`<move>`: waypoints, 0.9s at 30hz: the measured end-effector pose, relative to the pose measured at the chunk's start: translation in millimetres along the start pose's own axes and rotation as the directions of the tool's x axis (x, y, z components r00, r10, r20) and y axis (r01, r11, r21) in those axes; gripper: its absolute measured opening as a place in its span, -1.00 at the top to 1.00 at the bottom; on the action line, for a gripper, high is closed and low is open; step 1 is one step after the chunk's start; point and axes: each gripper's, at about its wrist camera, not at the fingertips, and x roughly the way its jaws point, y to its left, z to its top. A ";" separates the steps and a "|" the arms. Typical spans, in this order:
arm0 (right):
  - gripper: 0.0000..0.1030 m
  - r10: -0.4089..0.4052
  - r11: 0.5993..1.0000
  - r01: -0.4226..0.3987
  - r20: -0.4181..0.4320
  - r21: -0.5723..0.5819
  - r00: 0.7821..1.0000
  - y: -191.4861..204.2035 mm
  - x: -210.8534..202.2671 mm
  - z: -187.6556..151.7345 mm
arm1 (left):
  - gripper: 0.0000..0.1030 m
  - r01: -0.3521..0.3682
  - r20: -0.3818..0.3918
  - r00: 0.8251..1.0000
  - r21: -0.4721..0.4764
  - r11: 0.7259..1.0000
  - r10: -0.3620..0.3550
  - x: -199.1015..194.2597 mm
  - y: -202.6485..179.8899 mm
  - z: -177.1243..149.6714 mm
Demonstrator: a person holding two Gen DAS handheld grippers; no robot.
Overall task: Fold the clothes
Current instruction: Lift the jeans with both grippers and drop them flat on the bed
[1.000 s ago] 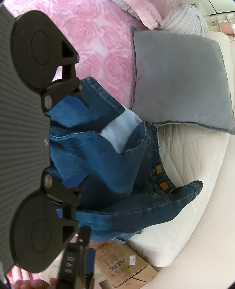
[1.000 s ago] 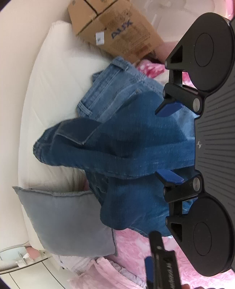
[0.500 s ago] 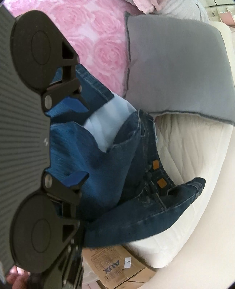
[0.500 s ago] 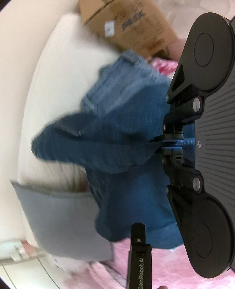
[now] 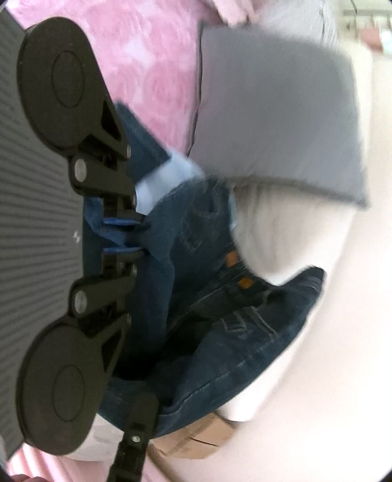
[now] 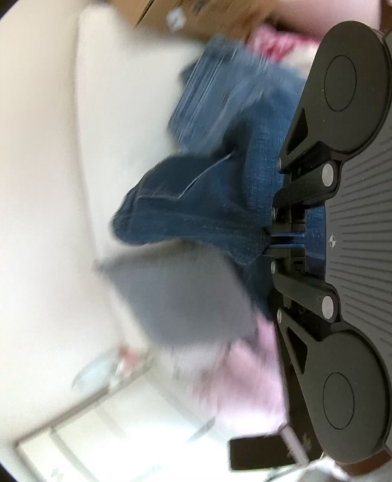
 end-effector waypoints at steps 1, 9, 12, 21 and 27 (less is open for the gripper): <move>0.95 0.063 0.998 -0.063 0.009 -0.011 0.998 11.3 -5.9 0.8 | 0.81 -0.017 0.037 0.999 -0.013 1.000 0.018 -22.6 4.0 -0.8; 0.95 0.547 0.837 -0.547 0.001 0.021 0.837 122.4 -45.7 -15.2 | 0.82 -0.202 0.299 0.929 -0.076 0.976 0.216 -221.0 39.5 -20.5; 0.95 0.666 0.744 -0.664 0.001 0.066 0.746 169.0 -60.3 -22.9 | 0.82 -0.277 0.368 0.885 -0.081 0.958 0.287 -298.0 56.4 -28.6; 0.95 0.870 0.478 -0.877 0.159 -0.043 0.466 289.6 -162.3 -64.6 | 0.78 -0.561 0.578 0.657 -0.053 0.826 0.484 -525.0 76.7 -48.4; 0.54 0.740 0.570 -0.779 -0.249 -0.261 0.625 368.1 -185.3 -159.6 | 0.61 -0.637 0.266 0.703 -0.178 0.750 0.660 -544.7 139.9 -139.6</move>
